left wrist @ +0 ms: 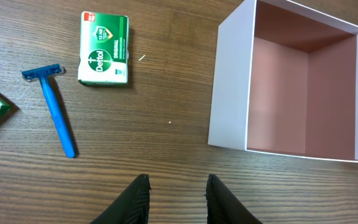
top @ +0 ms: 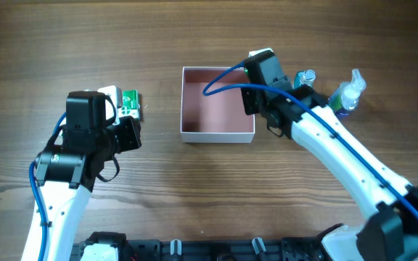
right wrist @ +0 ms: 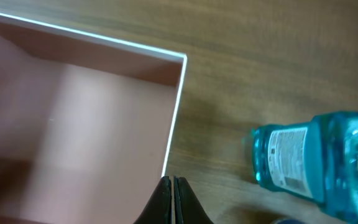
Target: Pack container
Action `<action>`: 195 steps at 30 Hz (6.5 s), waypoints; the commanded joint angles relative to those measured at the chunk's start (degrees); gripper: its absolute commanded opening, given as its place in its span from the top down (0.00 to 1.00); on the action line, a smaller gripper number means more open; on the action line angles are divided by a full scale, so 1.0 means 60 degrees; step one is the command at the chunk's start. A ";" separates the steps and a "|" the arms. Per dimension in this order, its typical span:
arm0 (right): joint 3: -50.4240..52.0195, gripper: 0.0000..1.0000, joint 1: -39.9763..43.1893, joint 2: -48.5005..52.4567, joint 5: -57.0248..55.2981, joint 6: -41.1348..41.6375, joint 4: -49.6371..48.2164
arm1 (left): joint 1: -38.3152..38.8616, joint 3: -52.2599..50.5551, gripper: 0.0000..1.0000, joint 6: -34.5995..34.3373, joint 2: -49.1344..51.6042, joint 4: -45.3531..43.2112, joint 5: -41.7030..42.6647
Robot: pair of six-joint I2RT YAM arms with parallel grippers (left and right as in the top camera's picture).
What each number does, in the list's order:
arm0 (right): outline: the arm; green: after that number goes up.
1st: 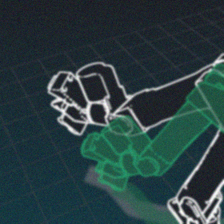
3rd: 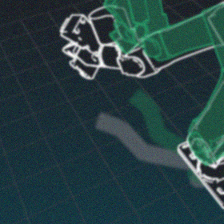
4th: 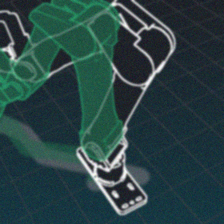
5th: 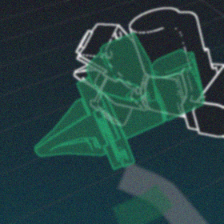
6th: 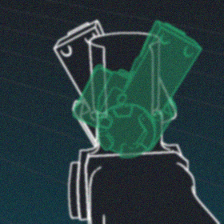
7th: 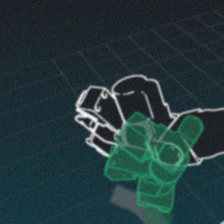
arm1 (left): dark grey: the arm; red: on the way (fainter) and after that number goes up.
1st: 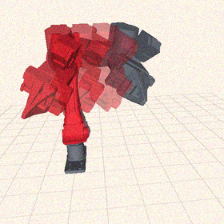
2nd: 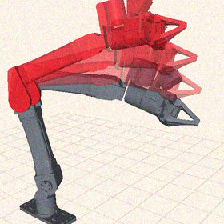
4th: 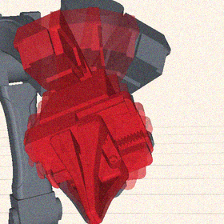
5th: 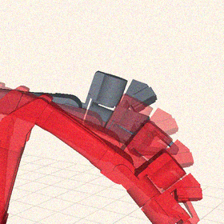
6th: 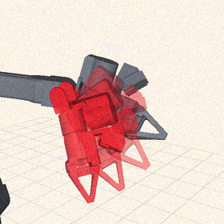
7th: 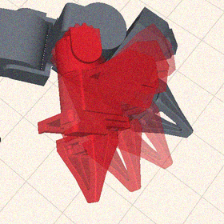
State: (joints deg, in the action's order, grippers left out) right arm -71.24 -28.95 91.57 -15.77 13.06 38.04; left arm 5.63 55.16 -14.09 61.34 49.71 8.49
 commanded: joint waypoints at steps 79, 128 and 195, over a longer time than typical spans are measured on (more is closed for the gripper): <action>-0.0685 0.02 0.3891 -0.0160 0.2255 -0.0980 0.2058 | 0.0044 0.0204 0.50 0.0022 0.0047 -0.0033 -0.0102; -0.0688 0.96 0.3891 0.1082 0.2248 -0.1173 0.0729 | 0.0044 0.0204 0.50 0.0022 0.0047 -0.0022 -0.0102; -0.4983 0.96 -0.1708 0.3883 0.1122 0.3195 0.0998 | 0.0044 0.0204 0.48 0.0022 0.0047 0.0015 -0.0102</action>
State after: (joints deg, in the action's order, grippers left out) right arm -99.68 -39.03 114.08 -7.92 30.89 45.78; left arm 5.63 55.16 -14.09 61.34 49.80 8.21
